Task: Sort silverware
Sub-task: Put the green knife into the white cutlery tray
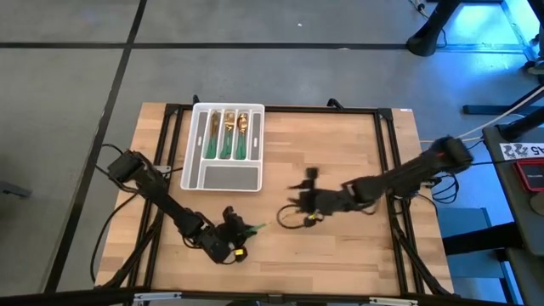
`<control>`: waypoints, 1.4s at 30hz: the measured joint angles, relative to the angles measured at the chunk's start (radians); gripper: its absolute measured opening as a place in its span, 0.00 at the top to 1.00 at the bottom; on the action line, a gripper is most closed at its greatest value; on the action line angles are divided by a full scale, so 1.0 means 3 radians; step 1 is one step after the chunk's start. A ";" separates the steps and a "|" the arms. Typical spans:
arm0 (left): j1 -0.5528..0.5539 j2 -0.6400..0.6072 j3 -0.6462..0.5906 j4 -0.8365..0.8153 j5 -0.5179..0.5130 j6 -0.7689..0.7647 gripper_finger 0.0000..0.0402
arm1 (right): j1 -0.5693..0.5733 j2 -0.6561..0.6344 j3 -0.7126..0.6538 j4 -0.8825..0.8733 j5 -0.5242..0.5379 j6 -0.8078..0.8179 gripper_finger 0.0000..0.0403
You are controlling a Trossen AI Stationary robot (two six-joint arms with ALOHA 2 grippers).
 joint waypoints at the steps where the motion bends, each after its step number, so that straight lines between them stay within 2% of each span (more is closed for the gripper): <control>1: -0.0013 -0.0060 0.0050 -0.0182 -0.0110 -0.0002 0.86 | 0.0050 -0.0135 0.0000 -0.0166 0.0201 0.0040 0.60; 5: -0.0006 -0.0441 0.0398 -0.1286 -0.0522 -0.0102 0.86 | 0.0245 -0.0546 0.0000 -0.0676 0.0764 0.0346 0.63; 9: 0.0135 -0.0851 0.0798 -0.3063 -0.0772 -0.0801 0.86 | 0.0401 -0.0732 -0.0003 -0.1055 0.1090 0.0696 0.63; 11: 0.0297 -0.1073 0.0946 -0.3971 -0.0713 -0.1384 0.86 | 0.0459 -0.0743 -0.0005 -0.1197 0.1202 0.0845 0.64; 13: 0.0511 -0.1291 0.0981 -0.4724 -0.0490 -0.1869 0.86 | 0.0499 -0.0737 -0.0005 -0.1299 0.1237 0.0966 0.64; 16: 0.0923 -0.1500 0.0903 -0.5412 -0.0045 -0.2249 0.86 | 0.0531 -0.0696 -0.0005 -0.1367 0.1241 0.1126 0.64; 19: 0.1450 -0.1685 0.0724 -0.5397 0.0281 -0.2032 0.86 | 0.0536 -0.0653 -0.0006 -0.1398 0.1302 0.1205 0.64; 23: 0.2254 -0.1751 0.0517 -0.4818 0.0475 -0.1137 0.86 | 0.0527 -0.0623 -0.0006 -0.1401 0.1367 0.1207 0.64; 26: 0.2843 -0.1725 0.0479 -0.4691 0.0606 -0.0630 0.86 | 0.0530 -0.0626 -0.0006 -0.1387 0.1384 0.1210 0.64; 29: 0.3236 -0.1682 0.0482 -0.4515 0.0726 -0.0290 0.86 | 0.0563 -0.0625 -0.0006 -0.1396 0.1315 0.1213 0.64; 35: 0.3583 -0.1469 0.0483 -0.4320 0.1035 0.0024 0.86 | 0.0651 -0.0625 -0.0006 -0.1389 0.1338 0.1219 0.64; 42: 0.3645 -0.1156 0.0483 -0.4253 0.1005 0.0147 0.86 | 0.0810 -0.0625 -0.0006 -0.1387 0.1370 0.1311 0.64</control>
